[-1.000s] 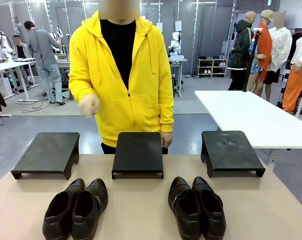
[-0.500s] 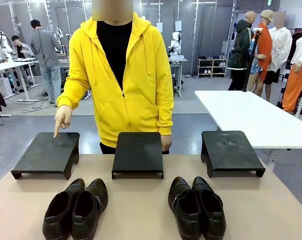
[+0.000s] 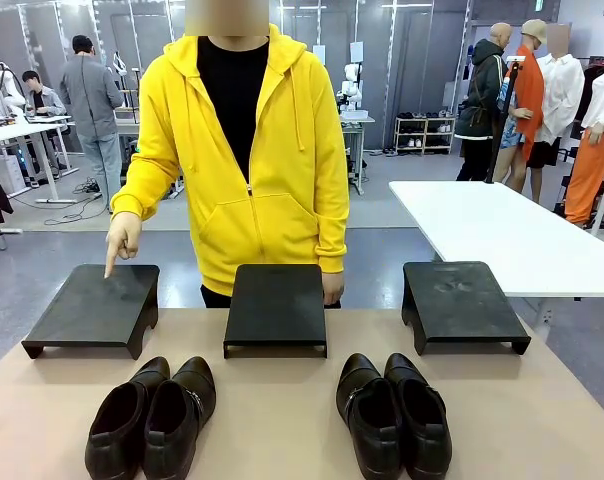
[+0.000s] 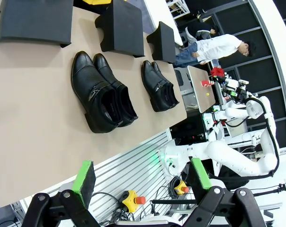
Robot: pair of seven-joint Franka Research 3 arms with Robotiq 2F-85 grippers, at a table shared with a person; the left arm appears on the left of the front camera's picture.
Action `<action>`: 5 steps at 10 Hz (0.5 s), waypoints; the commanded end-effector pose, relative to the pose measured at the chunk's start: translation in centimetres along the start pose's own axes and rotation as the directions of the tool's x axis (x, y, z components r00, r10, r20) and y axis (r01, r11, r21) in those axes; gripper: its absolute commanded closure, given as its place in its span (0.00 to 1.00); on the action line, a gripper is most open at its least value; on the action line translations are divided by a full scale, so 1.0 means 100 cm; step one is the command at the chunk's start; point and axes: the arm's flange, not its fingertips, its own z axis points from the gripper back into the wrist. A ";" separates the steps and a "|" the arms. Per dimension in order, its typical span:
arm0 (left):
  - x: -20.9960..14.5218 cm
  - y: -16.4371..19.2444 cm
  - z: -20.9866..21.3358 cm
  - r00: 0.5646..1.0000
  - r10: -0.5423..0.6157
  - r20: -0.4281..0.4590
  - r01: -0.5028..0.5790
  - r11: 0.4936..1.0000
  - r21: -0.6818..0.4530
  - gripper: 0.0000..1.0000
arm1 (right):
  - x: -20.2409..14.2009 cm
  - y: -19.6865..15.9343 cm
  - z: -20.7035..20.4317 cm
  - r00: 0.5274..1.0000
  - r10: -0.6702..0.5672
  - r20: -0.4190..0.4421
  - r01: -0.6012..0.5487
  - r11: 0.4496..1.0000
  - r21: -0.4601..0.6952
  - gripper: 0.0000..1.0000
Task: Place the shoes on the stand as instructed by the person.
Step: Pick up one pair of Shoes and place it on the Shoes Stand indicated by the person.
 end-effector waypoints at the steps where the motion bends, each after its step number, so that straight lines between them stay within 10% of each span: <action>1: 0.002 -0.001 0.002 1.000 -0.012 -0.004 0.012 1.000 -0.006 0.00 | 0.000 0.000 0.000 1.000 0.009 0.002 -0.009 1.000 0.004 0.00; 5: 0.061 -0.063 -0.008 0.971 -0.087 -0.221 0.104 0.992 0.067 0.00 | 0.000 0.000 0.000 1.000 0.009 0.002 -0.009 1.000 0.004 0.00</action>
